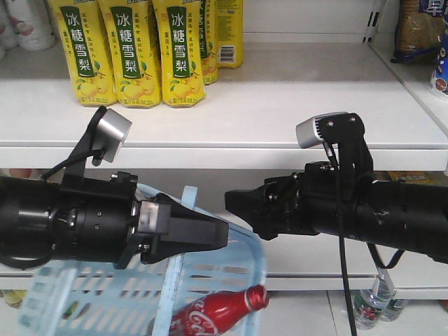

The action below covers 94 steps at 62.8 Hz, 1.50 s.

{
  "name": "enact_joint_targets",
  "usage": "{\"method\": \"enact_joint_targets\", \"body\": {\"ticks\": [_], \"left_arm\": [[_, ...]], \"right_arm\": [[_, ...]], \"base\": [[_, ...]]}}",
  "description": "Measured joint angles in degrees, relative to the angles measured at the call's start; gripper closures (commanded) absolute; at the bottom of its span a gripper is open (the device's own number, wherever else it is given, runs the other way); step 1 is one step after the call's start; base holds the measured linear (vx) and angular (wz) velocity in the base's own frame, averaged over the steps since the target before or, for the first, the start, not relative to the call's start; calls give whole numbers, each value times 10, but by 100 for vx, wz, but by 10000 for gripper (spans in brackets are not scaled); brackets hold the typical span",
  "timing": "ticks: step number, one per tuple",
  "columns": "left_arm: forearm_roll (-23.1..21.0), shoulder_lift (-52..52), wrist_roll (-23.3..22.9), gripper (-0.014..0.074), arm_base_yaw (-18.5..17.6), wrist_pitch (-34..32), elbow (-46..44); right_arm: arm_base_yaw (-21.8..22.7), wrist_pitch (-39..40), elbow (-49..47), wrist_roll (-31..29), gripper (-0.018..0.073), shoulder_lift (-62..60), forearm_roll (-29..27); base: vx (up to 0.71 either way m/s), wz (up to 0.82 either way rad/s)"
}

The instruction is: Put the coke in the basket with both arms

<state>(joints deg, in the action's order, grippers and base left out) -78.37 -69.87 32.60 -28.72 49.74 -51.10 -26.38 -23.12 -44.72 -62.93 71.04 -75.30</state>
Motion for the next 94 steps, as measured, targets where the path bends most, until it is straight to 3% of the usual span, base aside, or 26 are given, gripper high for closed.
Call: {"method": "enact_joint_targets", "body": {"ticks": [10,19,24,36,42,62,94], "left_arm": [[0,1,0,603,0,-1,0],[1,1,0,603,0,-1,0],[1,1,0,603,0,0,0],[1,1,1,603,0,-1,0],[-3,1,1,603,0,-2,0],[-2,1,0,603,0,1,0],[-1,1,0,603,0,-3,0]], "right_arm": [[0,3,0,17,84,-50,63],[0,-1,0,80,374,-125,157],[0,-13,0,146,579,-171,234],[0,-51,42,299,564,-279,409],[0,-30,116,343,564,-355,444],[0,73,326,364,564,-548,448],[0,101,337,364,564,-578,441]], "base": [[0,0],[0,0],[0,0],[0,0],[0,0],[0,0],[0,0]]}}
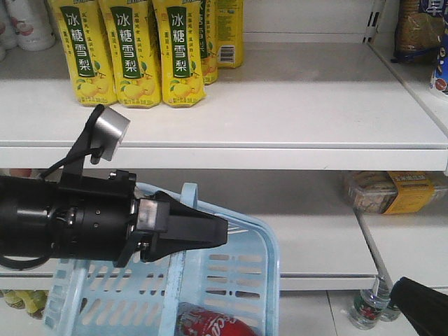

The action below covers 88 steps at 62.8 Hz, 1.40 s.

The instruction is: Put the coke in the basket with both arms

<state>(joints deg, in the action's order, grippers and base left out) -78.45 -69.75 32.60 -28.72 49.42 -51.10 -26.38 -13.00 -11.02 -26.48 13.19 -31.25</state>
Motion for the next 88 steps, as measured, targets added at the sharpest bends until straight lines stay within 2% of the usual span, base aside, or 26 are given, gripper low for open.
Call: {"method": "enact_joint_targets", "body": {"ticks": [26,35,39,44,56,61,67,77,88], "left_arm": [[0,0,0,603,0,0,0],[20,1,-6,603,0,-20,0],[48,5,-25,603,0,-28,0],[111,17,-69,603,0,-37,1],[283,78,-239,603,0,-86,34],[333,114,-295,603,0,-108,64],[371,167,-326,603,0,-145,113],[416,261,-336,603,0,-216,205],[494,364,-357,603,0,-274,301]], "right_arm": [[0,0,0,-1,564,0,0],[0,0,0,-1,564,0,0],[0,0,0,-1,564,0,0],[0,0,0,-1,564,0,-1],[0,0,0,-1,564,0,-2],[0,0,0,-1,564,0,-2],[0,0,0,-1,564,0,-2],[0,0,0,-1,564,0,-2],[0,0,0,-1,564,0,-2]], "base": [[0,0],[0,0],[0,0],[0,0],[0,0],[0,0],[0,0],[0,0],[0,0]]}}
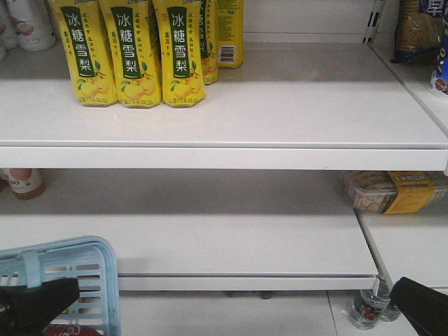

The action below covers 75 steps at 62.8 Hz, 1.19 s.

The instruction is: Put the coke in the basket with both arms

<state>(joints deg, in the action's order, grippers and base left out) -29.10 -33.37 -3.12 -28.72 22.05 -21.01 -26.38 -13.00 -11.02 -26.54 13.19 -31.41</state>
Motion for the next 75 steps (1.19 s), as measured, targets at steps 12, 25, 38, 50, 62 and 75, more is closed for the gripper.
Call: {"method": "enact_joint_targets", "body": {"ticks": [12,25,38,50,62,75], "left_arm": [[100,83,-54,603,0,-47,107],[137,154,-72,603,0,-115,197],[176,216,-74,603,1,-158,232],[239,272,-78,603,59,-169,232],[248,332,-78,603,161,-169,232],[252,337,-78,603,257,-156,232]], "right_arm": [[0,0,0,0,564,0,0],[0,0,0,0,564,0,0],[0,0,0,0,564,0,0],[0,0,0,0,564,0,0],[0,0,0,0,564,0,0],[0,0,1,0,564,0,0]], "base": [[0,0],[0,0],[0,0],[0,0],[0,0],[0,0]]}}
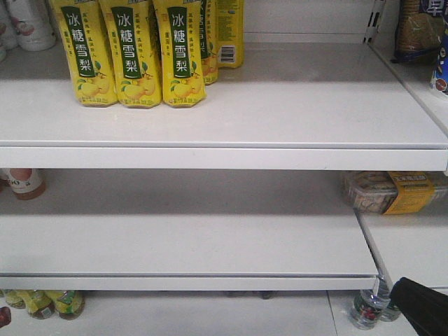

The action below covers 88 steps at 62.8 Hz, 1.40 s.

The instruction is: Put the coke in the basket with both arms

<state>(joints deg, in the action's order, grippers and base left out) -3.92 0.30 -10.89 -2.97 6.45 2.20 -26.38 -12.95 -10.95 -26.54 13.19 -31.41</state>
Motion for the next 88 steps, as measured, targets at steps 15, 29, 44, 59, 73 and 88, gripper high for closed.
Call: {"method": "enact_joint_targets", "body": {"ticks": [15,29,44,59,73,88], "left_arm": [[19,0,0,603,46,3,0],[35,0,-3,603,46,3,0],[35,0,-3,603,46,3,0],[35,0,-3,603,46,2,0],[35,0,-3,603,46,2,0],[35,0,-3,603,46,2,0]], "right_arm": [[0,0,0,0,564,0,0],[0,0,0,0,564,0,0],[0,0,0,0,564,0,0],[0,0,0,0,564,0,0],[0,0,0,0,564,0,0],[0,0,0,0,564,0,0]], "base": [[0,0],[0,0],[0,0],[0,0],[0,0],[0,0]]}}
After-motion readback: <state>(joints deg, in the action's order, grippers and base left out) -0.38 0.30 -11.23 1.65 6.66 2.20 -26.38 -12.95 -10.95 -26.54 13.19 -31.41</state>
